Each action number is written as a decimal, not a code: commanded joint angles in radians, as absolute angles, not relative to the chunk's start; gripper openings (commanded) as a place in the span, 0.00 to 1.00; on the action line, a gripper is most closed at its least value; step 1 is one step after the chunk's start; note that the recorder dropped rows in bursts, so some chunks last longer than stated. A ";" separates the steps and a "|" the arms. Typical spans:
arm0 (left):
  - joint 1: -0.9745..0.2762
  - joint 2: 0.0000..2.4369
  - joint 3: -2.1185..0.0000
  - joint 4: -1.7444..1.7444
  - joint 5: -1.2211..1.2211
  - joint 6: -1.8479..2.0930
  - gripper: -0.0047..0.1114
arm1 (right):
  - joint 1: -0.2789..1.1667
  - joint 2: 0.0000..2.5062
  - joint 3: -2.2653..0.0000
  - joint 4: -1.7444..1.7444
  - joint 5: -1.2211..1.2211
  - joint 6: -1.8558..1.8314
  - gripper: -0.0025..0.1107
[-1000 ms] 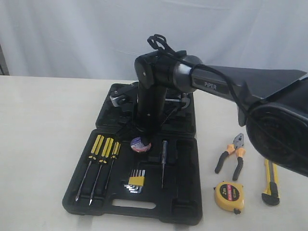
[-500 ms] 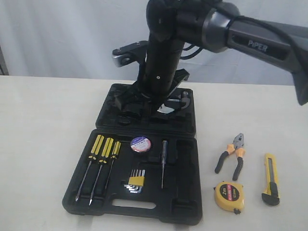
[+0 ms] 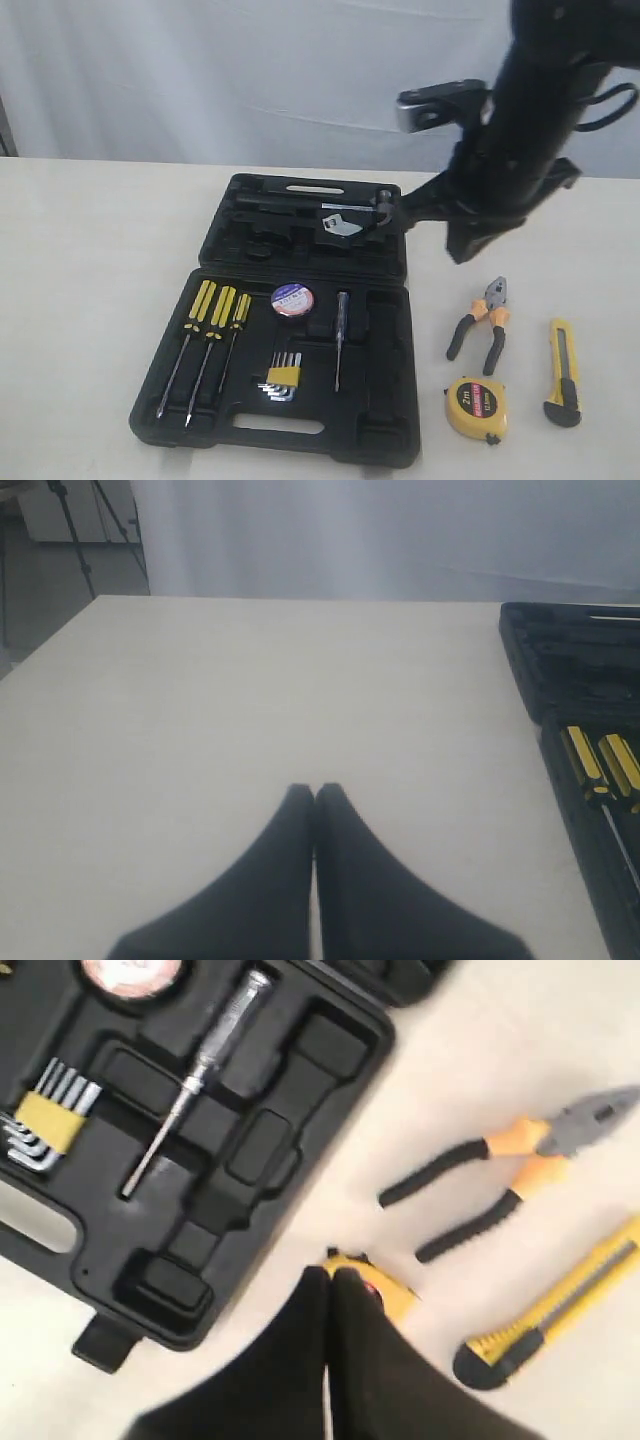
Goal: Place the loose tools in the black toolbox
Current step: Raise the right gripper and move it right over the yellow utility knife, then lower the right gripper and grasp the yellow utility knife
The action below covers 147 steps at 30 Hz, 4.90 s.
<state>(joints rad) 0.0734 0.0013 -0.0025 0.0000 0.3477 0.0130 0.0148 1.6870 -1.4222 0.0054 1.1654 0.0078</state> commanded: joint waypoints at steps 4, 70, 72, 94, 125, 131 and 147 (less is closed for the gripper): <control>0.069 0.000 0.000 0.000 0.342 0.007 0.04 | -0.123 1.448 -1.250 -0.007 1.185 0.097 0.02; 0.069 0.000 0.000 0.000 0.342 0.007 0.04 | -0.220 1.889 -0.953 -0.327 0.532 0.403 0.02; 0.069 0.000 0.000 0.000 0.342 0.007 0.04 | -0.220 1.889 -0.953 -0.376 0.537 0.455 0.02; 0.069 0.000 0.000 0.000 0.342 0.007 0.04 | -0.220 1.871 -0.953 -0.600 0.850 0.694 0.02; 0.069 0.000 0.000 0.000 0.342 0.007 0.04 | -0.218 1.807 -0.816 -0.402 0.450 0.570 0.02; 0.069 0.000 0.000 0.000 0.342 0.007 0.04 | -0.218 1.807 -0.887 -0.402 0.482 0.524 0.02; 0.069 0.000 0.000 0.000 0.342 0.007 0.04 | -0.218 1.743 -1.080 -0.165 0.921 -0.076 0.47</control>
